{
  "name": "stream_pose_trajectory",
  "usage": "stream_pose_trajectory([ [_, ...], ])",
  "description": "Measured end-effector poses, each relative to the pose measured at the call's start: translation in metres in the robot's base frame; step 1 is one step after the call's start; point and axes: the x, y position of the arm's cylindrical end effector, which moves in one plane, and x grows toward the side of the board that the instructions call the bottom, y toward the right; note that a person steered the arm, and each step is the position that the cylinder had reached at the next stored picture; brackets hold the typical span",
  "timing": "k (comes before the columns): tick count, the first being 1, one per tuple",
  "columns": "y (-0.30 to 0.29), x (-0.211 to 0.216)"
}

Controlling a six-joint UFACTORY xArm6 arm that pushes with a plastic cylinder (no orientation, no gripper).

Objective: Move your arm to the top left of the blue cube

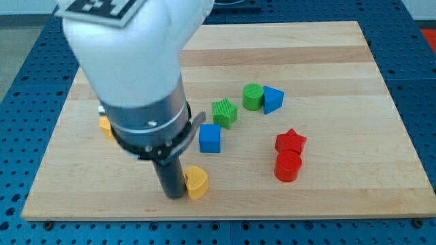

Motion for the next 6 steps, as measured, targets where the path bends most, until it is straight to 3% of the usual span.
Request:
stream_pose_trajectory([
  [2,-0.023,-0.016],
  [3,-0.005,-0.021],
  [6,0.004,-0.141],
])
